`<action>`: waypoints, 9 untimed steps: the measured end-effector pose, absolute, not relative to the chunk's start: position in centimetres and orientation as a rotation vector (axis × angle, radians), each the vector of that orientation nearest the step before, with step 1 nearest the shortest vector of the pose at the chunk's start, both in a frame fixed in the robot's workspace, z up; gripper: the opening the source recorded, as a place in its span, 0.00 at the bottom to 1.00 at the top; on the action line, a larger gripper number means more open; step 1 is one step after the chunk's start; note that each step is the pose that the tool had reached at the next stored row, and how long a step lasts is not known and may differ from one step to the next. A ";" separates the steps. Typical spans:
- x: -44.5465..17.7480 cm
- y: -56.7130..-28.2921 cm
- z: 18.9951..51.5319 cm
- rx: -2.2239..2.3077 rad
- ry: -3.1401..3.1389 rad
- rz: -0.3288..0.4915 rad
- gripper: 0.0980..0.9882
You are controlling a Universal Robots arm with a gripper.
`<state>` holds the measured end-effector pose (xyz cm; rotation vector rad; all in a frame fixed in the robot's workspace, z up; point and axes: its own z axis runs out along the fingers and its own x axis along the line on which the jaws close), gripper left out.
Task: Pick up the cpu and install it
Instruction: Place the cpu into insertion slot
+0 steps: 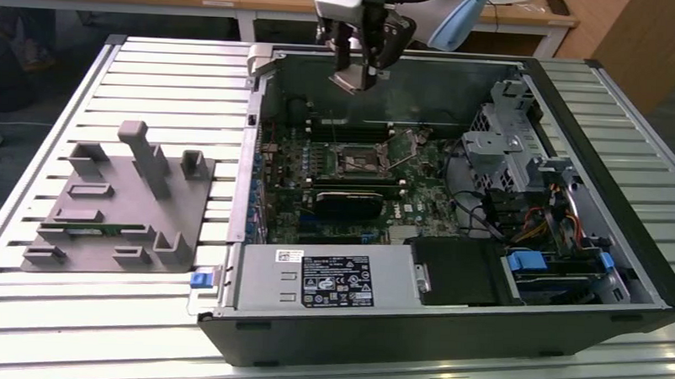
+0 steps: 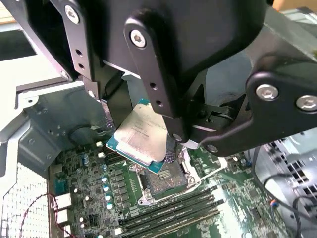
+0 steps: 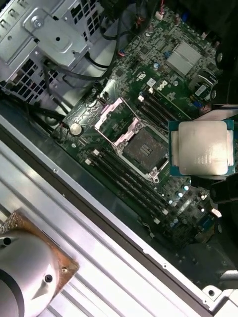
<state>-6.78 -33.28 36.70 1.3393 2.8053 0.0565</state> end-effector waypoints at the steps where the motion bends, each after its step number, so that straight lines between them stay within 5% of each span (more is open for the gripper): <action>1: -6.8 -33.3 36.7 1.359 2.795 0.056 0.48; 9: -6.8 -33.3 36.6 1.510 2.715 0.053 0.48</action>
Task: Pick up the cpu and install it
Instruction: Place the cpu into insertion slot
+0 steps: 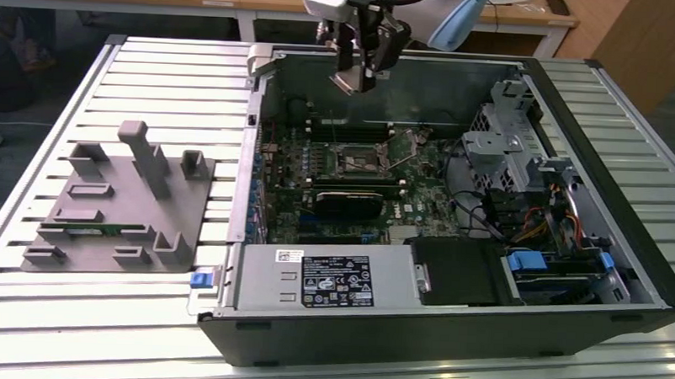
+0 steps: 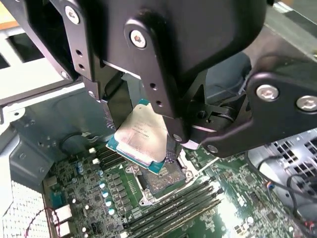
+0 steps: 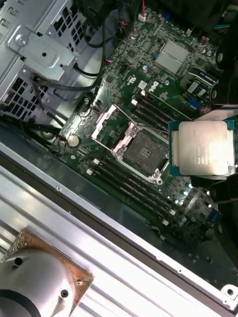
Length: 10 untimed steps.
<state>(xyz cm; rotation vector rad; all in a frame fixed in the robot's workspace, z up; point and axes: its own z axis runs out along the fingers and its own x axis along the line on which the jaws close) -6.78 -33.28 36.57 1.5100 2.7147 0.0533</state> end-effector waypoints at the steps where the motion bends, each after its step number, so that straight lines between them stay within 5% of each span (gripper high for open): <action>1: -6.8 -33.3 36.6 1.529 2.704 0.053 0.48; 10: -6.8 -33.3 36.3 1.729 2.577 0.048 0.48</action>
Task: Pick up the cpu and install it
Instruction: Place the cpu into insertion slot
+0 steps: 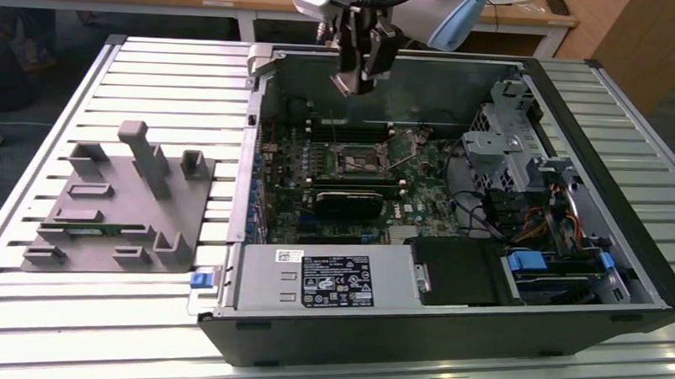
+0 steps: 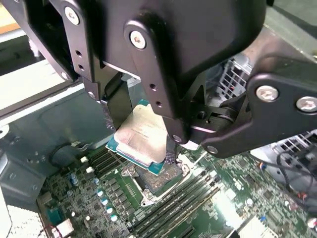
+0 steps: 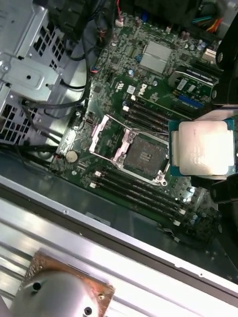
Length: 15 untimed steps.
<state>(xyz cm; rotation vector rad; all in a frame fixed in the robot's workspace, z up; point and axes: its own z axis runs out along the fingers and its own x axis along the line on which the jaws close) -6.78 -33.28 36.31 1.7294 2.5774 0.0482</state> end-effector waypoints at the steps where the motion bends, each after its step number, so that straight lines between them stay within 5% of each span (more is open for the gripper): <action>1: -6.8 -33.3 36.3 1.748 2.564 0.048 0.48; 15: -6.8 -33.3 35.6 2.054 2.322 0.040 0.48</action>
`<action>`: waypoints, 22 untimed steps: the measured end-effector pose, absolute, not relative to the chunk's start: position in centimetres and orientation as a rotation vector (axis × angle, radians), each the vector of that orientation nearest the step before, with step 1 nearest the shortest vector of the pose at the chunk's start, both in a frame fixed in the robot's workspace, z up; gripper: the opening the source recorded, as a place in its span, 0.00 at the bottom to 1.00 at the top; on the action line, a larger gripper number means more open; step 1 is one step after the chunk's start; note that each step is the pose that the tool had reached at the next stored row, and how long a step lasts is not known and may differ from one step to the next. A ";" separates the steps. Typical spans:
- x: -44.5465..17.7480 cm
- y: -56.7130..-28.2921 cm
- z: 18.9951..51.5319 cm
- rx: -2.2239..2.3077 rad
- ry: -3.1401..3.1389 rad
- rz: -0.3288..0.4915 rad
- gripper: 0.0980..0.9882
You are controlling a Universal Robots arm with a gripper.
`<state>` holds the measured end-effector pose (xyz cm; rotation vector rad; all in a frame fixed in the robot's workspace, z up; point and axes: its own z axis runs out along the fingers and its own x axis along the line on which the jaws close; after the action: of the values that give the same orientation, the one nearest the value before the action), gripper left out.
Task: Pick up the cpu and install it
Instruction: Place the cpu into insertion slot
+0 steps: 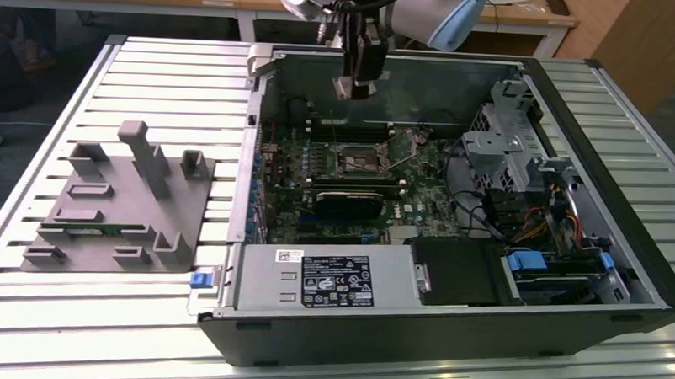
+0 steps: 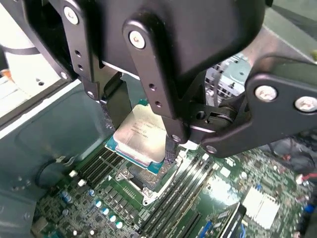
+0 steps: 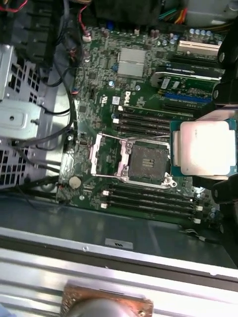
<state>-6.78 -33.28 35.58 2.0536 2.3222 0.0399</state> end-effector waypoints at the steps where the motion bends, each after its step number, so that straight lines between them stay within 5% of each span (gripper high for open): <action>1: -6.8 -33.3 35.5 2.074 2.304 0.039 0.48; 22: -6.2 -33.2 33.9 2.192 2.194 0.034 0.48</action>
<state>-6.17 -33.22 33.93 2.1920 2.1937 0.0336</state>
